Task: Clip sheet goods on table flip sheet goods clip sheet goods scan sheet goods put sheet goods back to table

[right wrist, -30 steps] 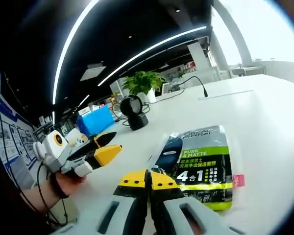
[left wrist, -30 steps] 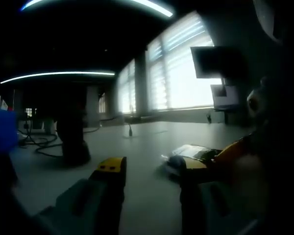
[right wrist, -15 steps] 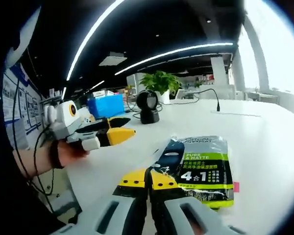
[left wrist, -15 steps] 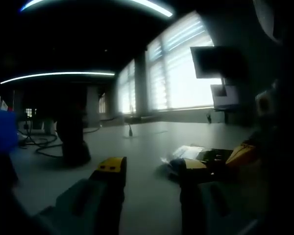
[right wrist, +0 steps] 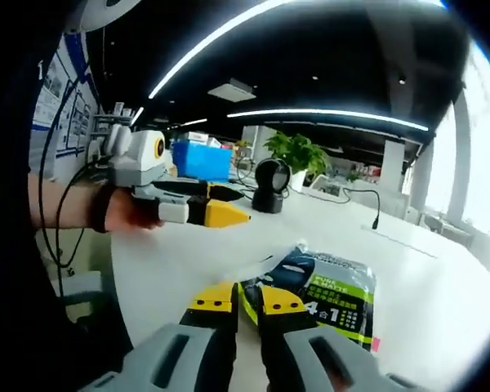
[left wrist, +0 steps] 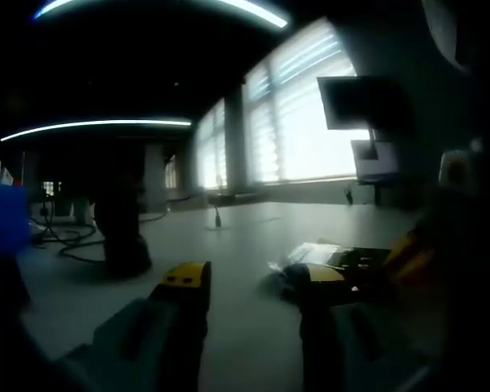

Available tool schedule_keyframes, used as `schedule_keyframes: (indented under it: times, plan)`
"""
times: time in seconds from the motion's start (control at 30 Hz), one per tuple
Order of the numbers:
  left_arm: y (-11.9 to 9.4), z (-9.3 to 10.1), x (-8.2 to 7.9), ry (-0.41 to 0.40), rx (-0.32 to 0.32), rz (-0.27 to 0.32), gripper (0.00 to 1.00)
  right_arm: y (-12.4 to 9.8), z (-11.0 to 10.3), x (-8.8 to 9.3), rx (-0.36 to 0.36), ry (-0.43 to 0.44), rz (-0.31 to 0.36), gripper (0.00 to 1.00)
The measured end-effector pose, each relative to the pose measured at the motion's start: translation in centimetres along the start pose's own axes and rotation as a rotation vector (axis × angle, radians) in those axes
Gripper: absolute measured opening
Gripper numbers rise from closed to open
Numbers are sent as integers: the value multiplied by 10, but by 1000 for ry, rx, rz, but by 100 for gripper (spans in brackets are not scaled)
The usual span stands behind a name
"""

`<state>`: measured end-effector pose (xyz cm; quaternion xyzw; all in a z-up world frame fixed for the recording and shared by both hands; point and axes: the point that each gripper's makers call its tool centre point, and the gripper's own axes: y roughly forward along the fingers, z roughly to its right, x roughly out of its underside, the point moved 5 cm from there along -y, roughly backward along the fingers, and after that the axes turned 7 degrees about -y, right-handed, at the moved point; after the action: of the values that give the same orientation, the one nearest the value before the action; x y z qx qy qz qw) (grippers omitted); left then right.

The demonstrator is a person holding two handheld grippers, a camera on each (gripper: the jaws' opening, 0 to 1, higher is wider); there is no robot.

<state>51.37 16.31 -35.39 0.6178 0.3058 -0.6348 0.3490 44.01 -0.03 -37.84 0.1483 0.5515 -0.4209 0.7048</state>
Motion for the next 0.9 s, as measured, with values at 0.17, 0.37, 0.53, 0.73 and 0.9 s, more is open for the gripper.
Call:
schedule_keyframes:
  times: [0.17, 0.37, 0.53, 0.73, 0.9]
  plan:
    - [0, 0, 0, 0, 0, -1, 36, -1, 2, 1, 17, -23, -2, 7]
    - [0, 0, 0, 1, -1, 0, 36, 4, 1, 5, 31, -57, -13, 6]
    - [0, 0, 0, 2, 1, -1, 36, 11, 2, 11, 47, -90, -29, 6]
    - [0, 0, 0, 1, 0, 1, 36, 19, 4, 13, 60, -88, -39, 7]
    - [0, 0, 0, 0, 0, 3, 36, 22, 4, 13, 70, -114, -40, 6]
